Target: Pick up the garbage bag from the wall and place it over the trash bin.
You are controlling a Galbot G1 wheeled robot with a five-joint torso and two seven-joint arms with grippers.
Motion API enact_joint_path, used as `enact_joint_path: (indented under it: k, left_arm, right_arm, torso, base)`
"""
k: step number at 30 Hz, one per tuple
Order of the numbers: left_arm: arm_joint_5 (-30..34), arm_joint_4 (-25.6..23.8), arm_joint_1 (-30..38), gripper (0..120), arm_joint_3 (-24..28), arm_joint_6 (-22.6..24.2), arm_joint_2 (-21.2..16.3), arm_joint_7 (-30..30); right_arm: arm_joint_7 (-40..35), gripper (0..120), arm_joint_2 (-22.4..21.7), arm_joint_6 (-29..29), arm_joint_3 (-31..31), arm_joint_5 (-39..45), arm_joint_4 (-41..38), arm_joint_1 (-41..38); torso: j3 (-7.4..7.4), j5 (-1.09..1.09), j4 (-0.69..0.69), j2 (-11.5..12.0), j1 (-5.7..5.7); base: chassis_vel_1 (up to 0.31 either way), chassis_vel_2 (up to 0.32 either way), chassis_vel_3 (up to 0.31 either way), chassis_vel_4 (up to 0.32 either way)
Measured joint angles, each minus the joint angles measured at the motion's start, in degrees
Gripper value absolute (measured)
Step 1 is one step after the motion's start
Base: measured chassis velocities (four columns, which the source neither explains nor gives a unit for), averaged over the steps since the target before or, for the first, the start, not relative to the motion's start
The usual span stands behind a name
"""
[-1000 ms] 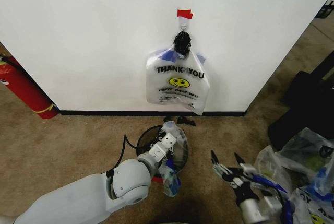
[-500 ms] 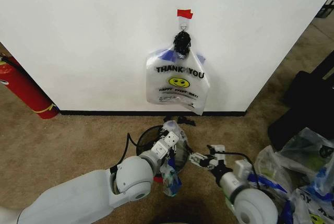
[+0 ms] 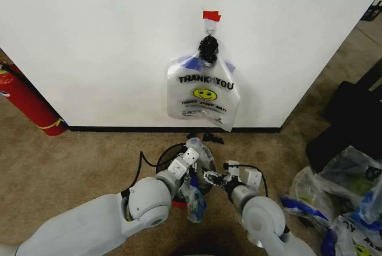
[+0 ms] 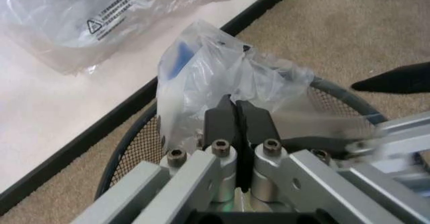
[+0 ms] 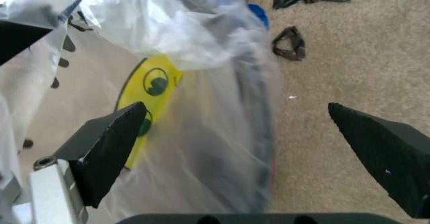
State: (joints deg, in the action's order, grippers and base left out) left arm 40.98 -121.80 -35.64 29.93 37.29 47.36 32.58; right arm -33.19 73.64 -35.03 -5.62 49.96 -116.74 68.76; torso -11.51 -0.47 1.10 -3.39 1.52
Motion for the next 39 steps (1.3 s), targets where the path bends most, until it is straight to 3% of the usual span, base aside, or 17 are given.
enact_joint_path:
  k: [4, 10, 16, 30, 39]
  left_arm:
    - [-0.09, -0.18, -0.32, 0, -0.36, -0.24, -0.16, -0.04]
    - [-0.14, -0.15, -0.7, 0, -1.16, -0.4, 0.07, -0.16]
    - [-0.39, -0.09, -1.5, 0, -1.19, -0.49, 0.2, -0.27]
    - [-0.32, -0.03, -1.88, 0, -1.61, -0.52, -0.39, -0.24]
    - [-0.11, -0.02, -3.78, 0, -2.66, -0.53, -0.93, -0.04]
  right_arm:
    - [-3.74, 98, 2.33, -1.72, 1.4, 0.55, 0.92, -1.96]
    - [-9.92, 81, 3.82, -4.87, 2.59, 3.53, 1.33, -3.06]
    - [-14.61, 53, 4.09, -6.08, 2.09, 6.59, 1.61, -2.87]
    - [-16.72, 5, 4.36, -5.33, 0.58, 10.1, 1.53, -3.72]
    - [-14.53, 1, 4.02, -4.03, -0.96, 10.96, 0.62, -1.87]
  torso:
    - [0.0, 0.01, 0.0, 0.0, 0.0]
    - [0.0, 0.0, 0.0, 0.0, 0.0]
    - [0.0, 0.01, 0.0, 0.0, 0.0]
    - [0.0, 0.01, 0.0, 0.0, 0.0]
    - [0.0, 0.01, 0.0, 0.0, 0.0]
  base:
    - [0.0, 0.0, 0.0, 0.0]
    - [0.0, 0.0, 0.0, 0.0]
    - [0.0, 0.0, 0.0, 0.0]
    - [0.0, 0.0, 0.0, 0.0]
    - [0.0, 0.0, 0.0, 0.0]
